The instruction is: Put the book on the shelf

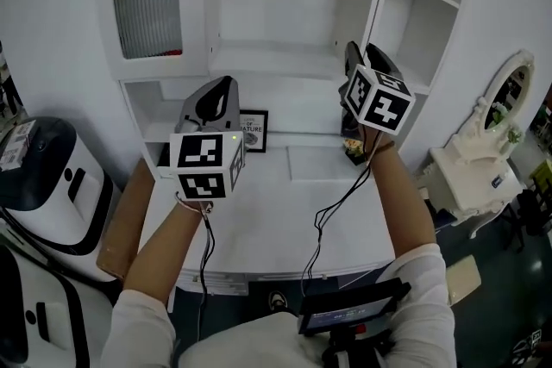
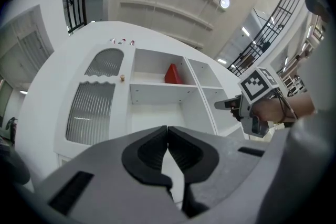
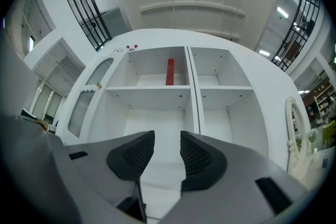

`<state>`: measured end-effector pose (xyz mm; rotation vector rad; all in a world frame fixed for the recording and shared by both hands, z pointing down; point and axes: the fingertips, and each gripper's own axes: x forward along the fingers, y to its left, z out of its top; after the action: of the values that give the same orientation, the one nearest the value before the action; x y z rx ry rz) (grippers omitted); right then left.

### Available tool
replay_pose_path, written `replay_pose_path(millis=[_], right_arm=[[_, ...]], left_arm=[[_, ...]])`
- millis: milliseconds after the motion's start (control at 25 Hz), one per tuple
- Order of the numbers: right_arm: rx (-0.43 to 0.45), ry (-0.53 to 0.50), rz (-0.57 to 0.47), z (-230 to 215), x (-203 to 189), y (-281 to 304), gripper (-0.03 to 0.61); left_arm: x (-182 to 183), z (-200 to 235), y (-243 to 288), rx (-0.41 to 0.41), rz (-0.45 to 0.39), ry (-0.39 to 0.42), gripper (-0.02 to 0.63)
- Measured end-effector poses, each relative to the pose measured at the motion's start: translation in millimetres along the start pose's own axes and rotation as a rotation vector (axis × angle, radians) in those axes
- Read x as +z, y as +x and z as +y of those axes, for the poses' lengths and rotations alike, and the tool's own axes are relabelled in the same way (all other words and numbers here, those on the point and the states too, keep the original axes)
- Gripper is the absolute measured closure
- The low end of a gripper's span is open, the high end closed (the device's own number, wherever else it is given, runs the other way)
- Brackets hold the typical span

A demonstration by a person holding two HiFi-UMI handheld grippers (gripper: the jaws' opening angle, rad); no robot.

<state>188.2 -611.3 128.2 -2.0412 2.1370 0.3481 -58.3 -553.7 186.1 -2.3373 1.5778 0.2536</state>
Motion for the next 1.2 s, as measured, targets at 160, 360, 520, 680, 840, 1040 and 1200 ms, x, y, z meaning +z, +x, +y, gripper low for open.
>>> replay_pose_path(millis=[160, 360, 520, 680, 840, 1040, 1200], right_arm=[[0.003, -0.011, -0.009, 9, -19, -23, 0.410], [0.001, -0.006, -0.016, 22, -39, -50, 0.421], [-0.033, 0.004, -0.009, 28, -60, -75, 0.469], [-0.058, 0.018, 0.014, 34, -83, -97, 0.543], [-0.048, 0.034, 0.041, 31, -100, -116, 0.554], [-0.021, 0.021, 0.050, 17, -111, -134, 0.555], [0.003, 0.021, 0.062, 3, -115, -150, 0.555]], left_arm=[[-18, -3, -10, -0.001, 0.012, -0.038, 0.604], [-42, -9, -19, -0.006, 0.039, -0.099, 0.604], [-57, -16, -28, -0.020, 0.054, -0.102, 0.604], [-65, -24, -37, -0.032, 0.045, -0.104, 0.604], [-77, -36, -42, -0.036, 0.060, -0.115, 0.604], [-95, -41, -47, -0.023, 0.100, -0.138, 0.604], [-107, -44, -52, -0.002, 0.136, -0.165, 0.604]])
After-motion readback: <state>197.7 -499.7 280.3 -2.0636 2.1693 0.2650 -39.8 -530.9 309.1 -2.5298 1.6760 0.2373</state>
